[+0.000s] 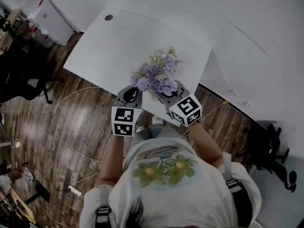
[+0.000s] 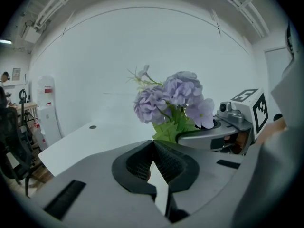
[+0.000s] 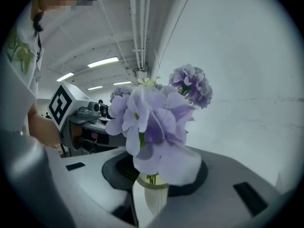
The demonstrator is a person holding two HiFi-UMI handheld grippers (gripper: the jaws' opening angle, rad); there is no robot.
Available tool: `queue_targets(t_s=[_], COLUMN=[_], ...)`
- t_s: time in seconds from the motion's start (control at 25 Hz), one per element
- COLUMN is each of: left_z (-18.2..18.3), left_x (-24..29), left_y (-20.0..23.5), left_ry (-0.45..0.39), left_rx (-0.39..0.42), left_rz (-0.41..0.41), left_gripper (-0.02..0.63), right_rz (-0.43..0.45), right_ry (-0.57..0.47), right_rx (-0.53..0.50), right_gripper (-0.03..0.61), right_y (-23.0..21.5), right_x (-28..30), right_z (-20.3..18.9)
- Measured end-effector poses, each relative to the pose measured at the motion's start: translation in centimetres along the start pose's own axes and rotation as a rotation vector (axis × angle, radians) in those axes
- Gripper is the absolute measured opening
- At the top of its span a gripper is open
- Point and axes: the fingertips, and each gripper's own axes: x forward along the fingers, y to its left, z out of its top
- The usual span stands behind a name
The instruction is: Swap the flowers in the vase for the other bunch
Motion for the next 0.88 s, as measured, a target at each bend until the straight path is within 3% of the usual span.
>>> queue_targets(t_s=[0.52, 0.88], left_z=[-2.4, -4.3], left_x=[-0.8, -1.4], left_y=[-0.9, -2.2], left_ry=[0.042, 0.063], left_rx=[-0.011, -0.026], left_rz=[-0.016, -0.023], left_gripper=[0.018, 0.018], right_rz=[-0.128, -0.163], right_ry=[0.037, 0.078], right_rx=[0.028, 0.068], right_gripper=[0.173, 0.195], right_y=[0.0, -0.1], right_x=[-1.7, -3.2], right_z=[-2.2, -4.7])
